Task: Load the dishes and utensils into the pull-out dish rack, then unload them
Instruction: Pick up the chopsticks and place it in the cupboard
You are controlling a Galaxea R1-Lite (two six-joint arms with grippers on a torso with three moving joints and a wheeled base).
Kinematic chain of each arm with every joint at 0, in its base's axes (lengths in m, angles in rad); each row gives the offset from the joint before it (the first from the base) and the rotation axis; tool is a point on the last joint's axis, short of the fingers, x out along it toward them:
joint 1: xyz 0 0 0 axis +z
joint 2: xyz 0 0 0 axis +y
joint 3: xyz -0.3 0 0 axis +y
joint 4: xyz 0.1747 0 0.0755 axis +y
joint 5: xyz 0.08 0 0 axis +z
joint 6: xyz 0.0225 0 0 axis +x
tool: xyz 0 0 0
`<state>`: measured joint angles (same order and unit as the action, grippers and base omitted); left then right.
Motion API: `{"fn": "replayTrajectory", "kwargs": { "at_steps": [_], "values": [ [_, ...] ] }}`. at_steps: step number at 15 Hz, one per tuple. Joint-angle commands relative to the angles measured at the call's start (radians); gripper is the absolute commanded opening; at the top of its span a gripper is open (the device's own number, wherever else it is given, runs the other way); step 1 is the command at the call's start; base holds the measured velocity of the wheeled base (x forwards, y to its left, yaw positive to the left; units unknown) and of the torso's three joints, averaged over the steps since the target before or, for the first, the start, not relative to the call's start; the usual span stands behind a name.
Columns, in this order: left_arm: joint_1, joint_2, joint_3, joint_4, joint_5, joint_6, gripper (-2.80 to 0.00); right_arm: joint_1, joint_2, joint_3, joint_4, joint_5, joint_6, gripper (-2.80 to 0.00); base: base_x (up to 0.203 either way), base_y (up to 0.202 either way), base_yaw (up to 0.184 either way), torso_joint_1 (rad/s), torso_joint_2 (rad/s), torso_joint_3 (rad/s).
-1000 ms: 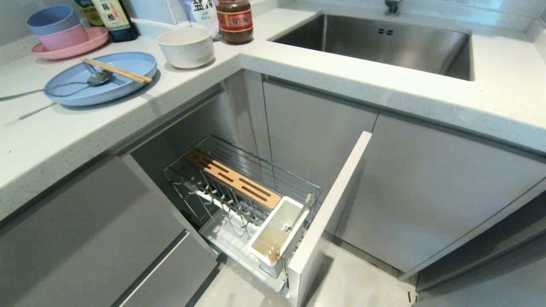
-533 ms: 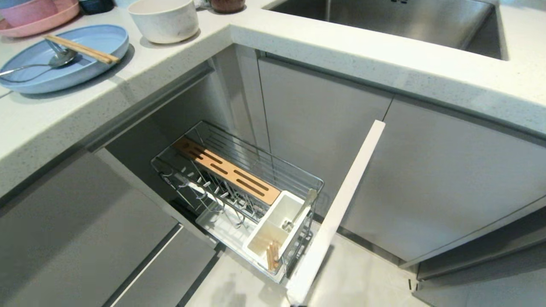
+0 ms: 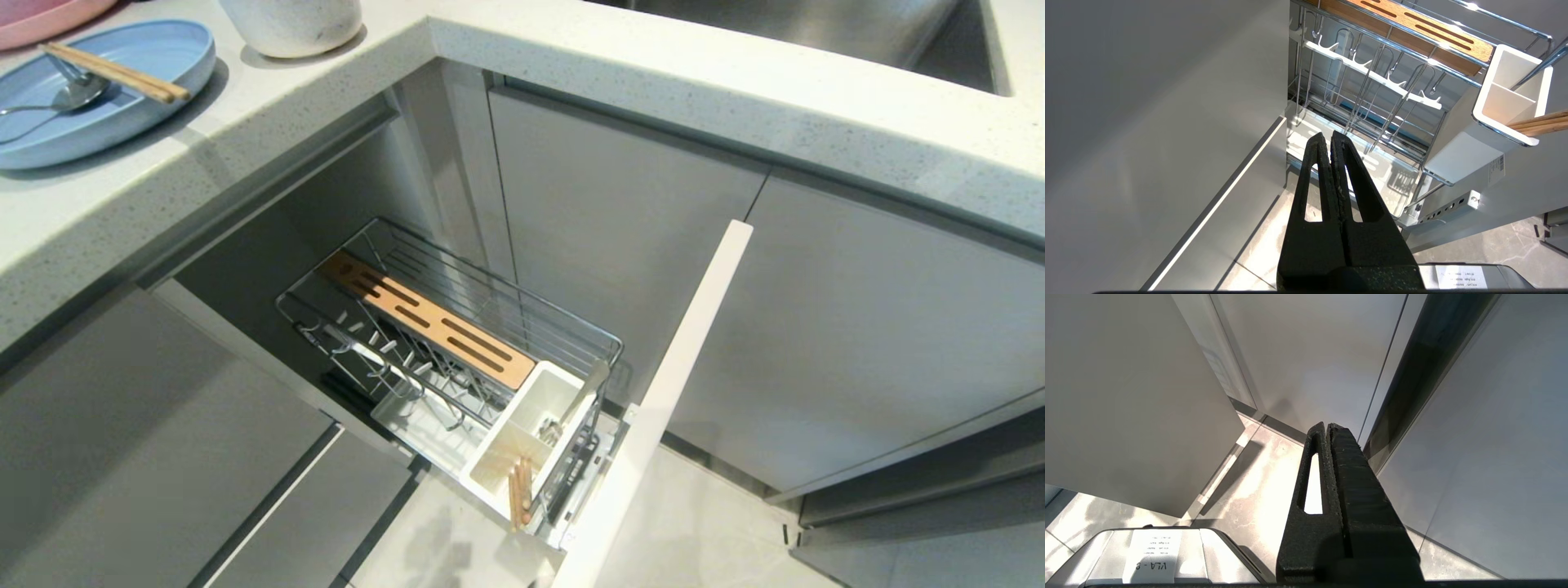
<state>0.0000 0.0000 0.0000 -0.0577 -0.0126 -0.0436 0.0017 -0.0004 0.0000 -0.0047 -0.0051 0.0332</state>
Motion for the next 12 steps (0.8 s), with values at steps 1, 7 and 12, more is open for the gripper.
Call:
{"fn": "replayTrajectory", "kwargs": {
  "at_steps": [1, 7, 12],
  "values": [
    [0.000, 0.002, 0.026, -0.014, -0.001, 0.005, -2.80, 0.000, -0.004, 0.002, 0.000, 0.000, 0.001, -2.80, 0.000, 0.000, 0.000, 0.000, 0.00, 0.000],
    [0.003, 0.005, -0.151, -0.204, -0.003, 0.144, -2.80, 0.000, -0.004, 0.002, 0.000, 0.000, 0.001, -2.80, 0.000, 0.000, 0.000, 0.000, 0.00, 0.000],
    [0.005, 0.171, -0.738, 0.109, -0.068, 0.154, -2.80, 0.001, -0.004, 0.002, -0.001, 0.000, 0.001, -2.80, 0.000, 0.000, 0.000, 0.000, 0.00, 0.000]
  ]
}}
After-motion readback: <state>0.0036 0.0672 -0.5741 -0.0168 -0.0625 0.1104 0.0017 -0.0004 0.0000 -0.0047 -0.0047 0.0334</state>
